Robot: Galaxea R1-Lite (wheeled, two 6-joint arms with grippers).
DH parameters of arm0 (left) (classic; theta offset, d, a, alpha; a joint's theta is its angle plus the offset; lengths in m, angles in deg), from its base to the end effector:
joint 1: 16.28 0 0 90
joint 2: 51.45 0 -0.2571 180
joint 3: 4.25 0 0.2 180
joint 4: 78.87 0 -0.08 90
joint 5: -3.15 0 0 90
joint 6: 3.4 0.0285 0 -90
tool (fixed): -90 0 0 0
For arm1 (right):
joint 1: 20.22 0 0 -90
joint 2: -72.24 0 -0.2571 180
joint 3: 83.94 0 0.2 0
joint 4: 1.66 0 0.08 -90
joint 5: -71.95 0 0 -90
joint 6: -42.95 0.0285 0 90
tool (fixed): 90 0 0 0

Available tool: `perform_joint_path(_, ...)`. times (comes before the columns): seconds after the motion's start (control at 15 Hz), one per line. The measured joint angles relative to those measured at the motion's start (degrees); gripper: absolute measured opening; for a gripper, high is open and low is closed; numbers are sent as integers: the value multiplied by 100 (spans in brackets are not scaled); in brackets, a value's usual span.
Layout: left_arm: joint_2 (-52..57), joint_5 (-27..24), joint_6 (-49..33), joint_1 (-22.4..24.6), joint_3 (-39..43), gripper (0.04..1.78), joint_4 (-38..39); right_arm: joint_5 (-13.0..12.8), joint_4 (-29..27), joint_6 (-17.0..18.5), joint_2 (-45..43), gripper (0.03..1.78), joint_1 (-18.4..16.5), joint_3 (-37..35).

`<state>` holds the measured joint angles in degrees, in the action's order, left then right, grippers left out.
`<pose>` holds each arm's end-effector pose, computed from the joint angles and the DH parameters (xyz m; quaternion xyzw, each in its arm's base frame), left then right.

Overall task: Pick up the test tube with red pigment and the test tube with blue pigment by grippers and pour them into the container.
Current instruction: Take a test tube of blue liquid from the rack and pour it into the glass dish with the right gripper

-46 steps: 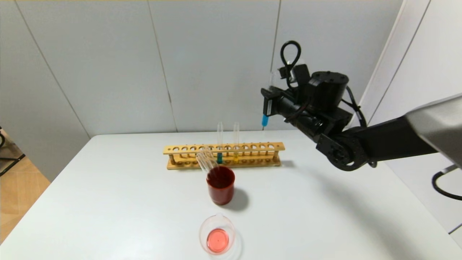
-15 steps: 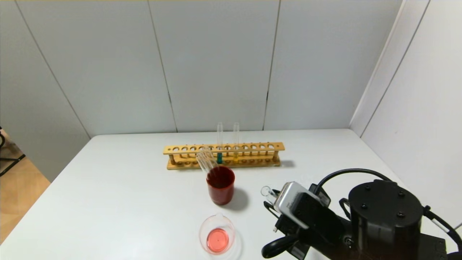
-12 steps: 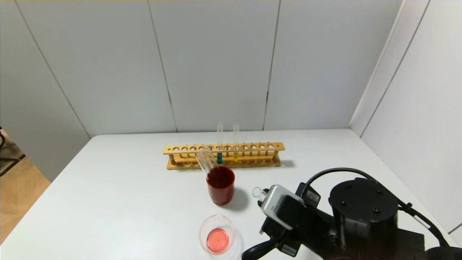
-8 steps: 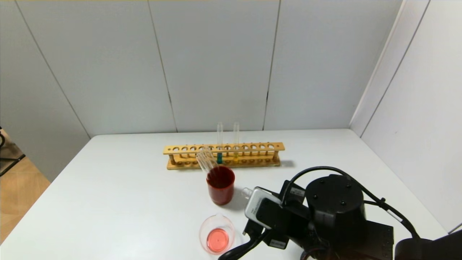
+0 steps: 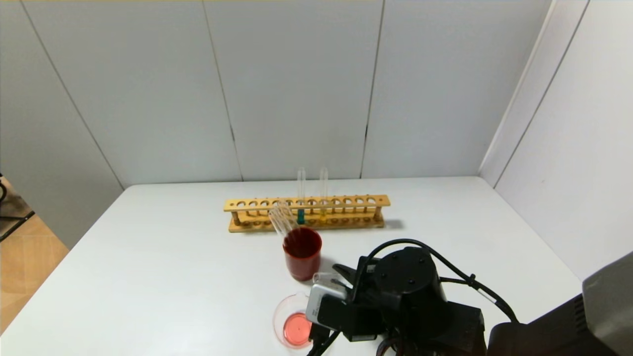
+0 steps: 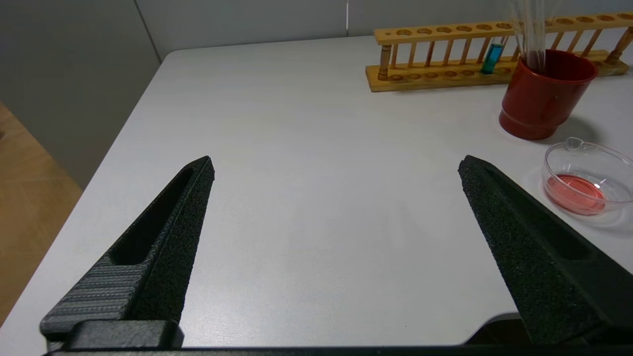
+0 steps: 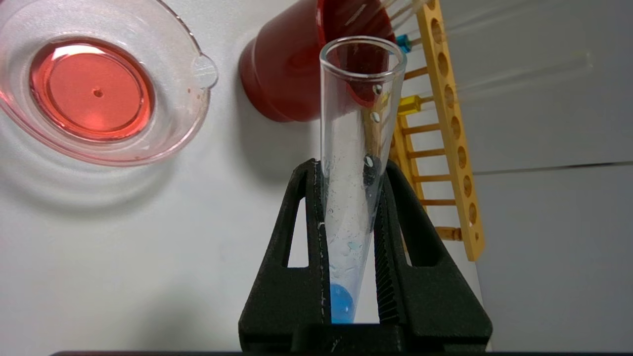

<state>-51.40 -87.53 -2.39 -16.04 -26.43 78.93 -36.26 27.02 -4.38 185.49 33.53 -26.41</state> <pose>0.0365 -0.0002 0.0755 0.0088 -0.0003 -0.0038 1.0000 0.1902 0.2443 0.0223 -0.4974 0.0542 0.3477 0.7929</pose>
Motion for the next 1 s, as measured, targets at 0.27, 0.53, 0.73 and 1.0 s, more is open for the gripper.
perform_joint_path(0.27, 0, 0, 0, 0, 0, 175, 0, -83, -11, -394, 229, 34, 57, 139)
perform_joint_path(0.53, 0, -2, 0, 0, 0, 175, 0, -347, -29, -898, 362, 34, 61, 282)
perform_joint_path(0.73, 0, -2, -5, 0, 0, 175, 0, -363, -239, -1069, 445, 34, 82, 472)
perform_joint_path(1.0, 0, 0, 0, 0, 0, 175, -2, -546, -990, -1119, 478, 34, 258, 734)
